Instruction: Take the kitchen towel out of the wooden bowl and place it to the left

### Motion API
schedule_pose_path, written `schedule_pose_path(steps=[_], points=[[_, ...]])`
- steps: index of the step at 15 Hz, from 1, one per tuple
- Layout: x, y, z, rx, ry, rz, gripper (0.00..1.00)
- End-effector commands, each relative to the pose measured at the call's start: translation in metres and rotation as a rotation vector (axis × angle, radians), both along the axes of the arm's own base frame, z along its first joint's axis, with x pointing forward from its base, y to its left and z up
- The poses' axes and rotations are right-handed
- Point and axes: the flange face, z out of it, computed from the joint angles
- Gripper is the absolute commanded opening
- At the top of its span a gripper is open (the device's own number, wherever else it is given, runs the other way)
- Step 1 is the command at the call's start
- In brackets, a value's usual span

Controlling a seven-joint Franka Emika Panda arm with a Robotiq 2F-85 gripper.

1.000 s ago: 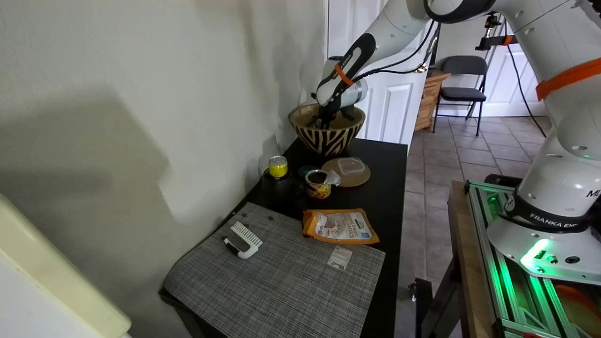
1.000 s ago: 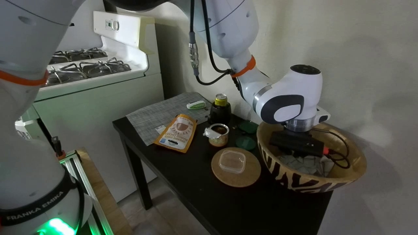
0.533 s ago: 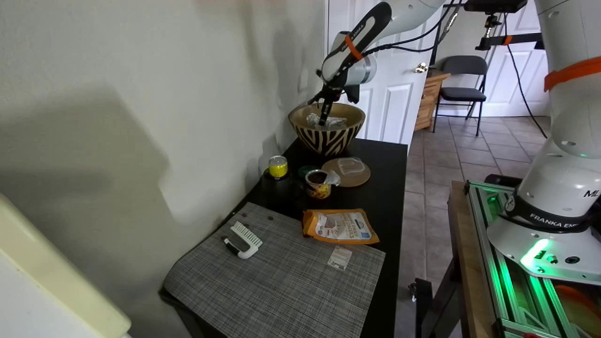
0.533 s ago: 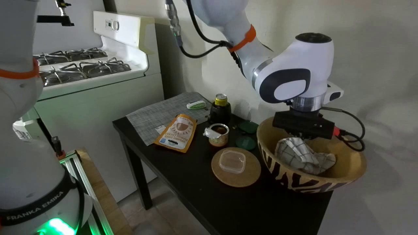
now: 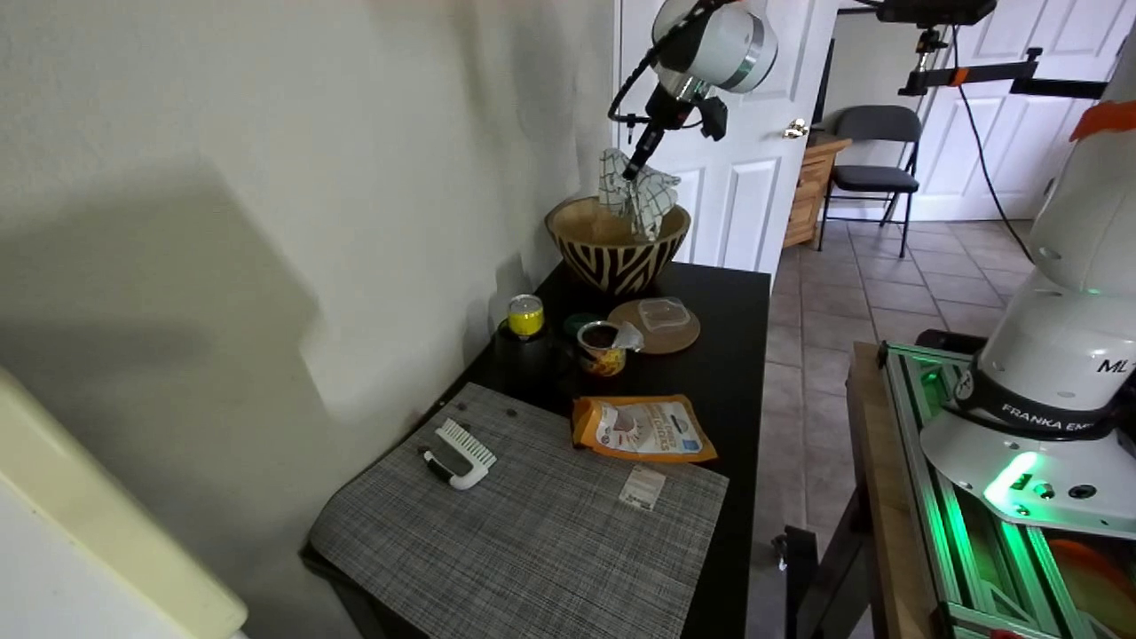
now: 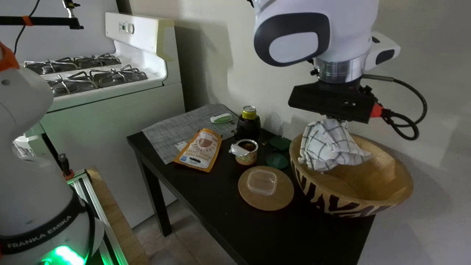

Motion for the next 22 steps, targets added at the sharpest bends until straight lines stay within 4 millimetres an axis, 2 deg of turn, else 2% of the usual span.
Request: schedule_pose_path(steps=[1, 4, 7, 9, 10, 11, 12, 13, 15, 17, 18, 20, 22], points=[[-0.046, 0.060, 0.033, 0.028, -0.076, 0.076, 0.02], [-0.068, 0.117, 0.052, 0.033, -0.121, 0.240, 0.02], [-0.090, 0.180, 0.060, 0.080, -0.095, 0.428, 0.02], [-0.103, 0.228, 0.060, 0.107, -0.049, 0.544, 0.02], [-0.110, 0.252, 0.053, 0.120, -0.015, 0.602, 0.02], [-0.114, 0.267, 0.049, 0.138, 0.012, 0.662, 0.02], [-0.114, 0.267, 0.046, 0.159, 0.054, 0.715, 0.02], [-0.099, 0.262, 0.052, 0.132, 0.011, 0.651, 0.09], [-0.107, 0.273, 0.048, 0.149, 0.041, 0.702, 0.09], [-0.108, 0.268, 0.047, 0.153, 0.042, 0.699, 0.09], [-0.108, 0.267, 0.046, 0.154, 0.042, 0.697, 0.02], [-0.096, 0.293, 0.033, 0.141, 0.068, 0.750, 0.02], [-0.089, 0.332, 0.018, 0.106, 0.106, 0.833, 0.02]])
